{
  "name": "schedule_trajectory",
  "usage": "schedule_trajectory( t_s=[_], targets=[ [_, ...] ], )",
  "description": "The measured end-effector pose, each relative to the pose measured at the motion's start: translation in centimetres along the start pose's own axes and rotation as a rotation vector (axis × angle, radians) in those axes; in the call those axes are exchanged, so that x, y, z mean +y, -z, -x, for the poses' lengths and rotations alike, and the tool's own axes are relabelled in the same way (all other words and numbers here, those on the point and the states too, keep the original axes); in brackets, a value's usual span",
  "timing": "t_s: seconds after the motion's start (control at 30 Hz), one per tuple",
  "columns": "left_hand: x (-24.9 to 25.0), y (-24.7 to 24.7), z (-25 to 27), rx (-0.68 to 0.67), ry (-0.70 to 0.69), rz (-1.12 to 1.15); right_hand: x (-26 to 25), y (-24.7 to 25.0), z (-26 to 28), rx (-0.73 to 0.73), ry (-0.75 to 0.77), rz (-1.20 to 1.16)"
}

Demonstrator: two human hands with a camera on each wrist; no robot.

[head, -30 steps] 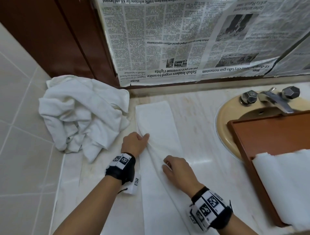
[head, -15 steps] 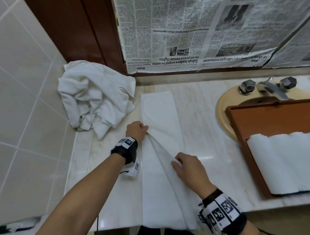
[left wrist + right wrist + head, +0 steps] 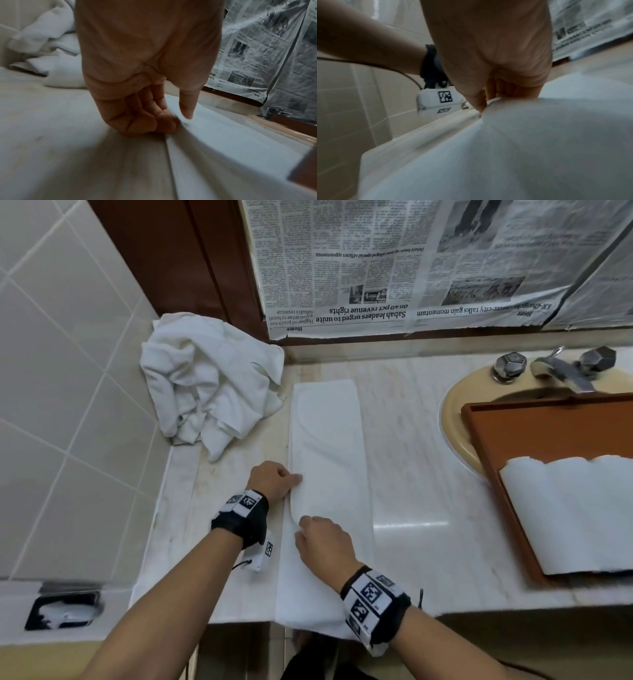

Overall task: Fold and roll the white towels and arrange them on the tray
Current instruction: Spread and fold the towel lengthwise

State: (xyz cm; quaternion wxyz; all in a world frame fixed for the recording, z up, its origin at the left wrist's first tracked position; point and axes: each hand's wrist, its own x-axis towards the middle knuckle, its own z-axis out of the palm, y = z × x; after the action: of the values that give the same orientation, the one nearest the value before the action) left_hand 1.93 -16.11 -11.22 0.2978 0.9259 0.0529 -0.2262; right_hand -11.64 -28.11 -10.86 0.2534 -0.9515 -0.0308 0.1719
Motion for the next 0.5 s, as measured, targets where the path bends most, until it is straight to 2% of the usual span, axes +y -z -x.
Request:
schedule_trajectory(
  t_s=[0.2,0.4,0.5],
  targets=[
    [-0.7,-0.9,0.5,0.059,0.022,0.131,2.3,0.0,-0.2,0.047,-0.054,-0.249],
    [1.4,-1.9,-0.7,0.031,-0.036,0.09,5.4,1.6,-0.9,0.178,-0.137,-0.336],
    [3.4,-2.3,-1.3,0.013,-0.06,0.062,6.8,2.6,-1.4,0.194,-0.162,-0.346]
  ],
)
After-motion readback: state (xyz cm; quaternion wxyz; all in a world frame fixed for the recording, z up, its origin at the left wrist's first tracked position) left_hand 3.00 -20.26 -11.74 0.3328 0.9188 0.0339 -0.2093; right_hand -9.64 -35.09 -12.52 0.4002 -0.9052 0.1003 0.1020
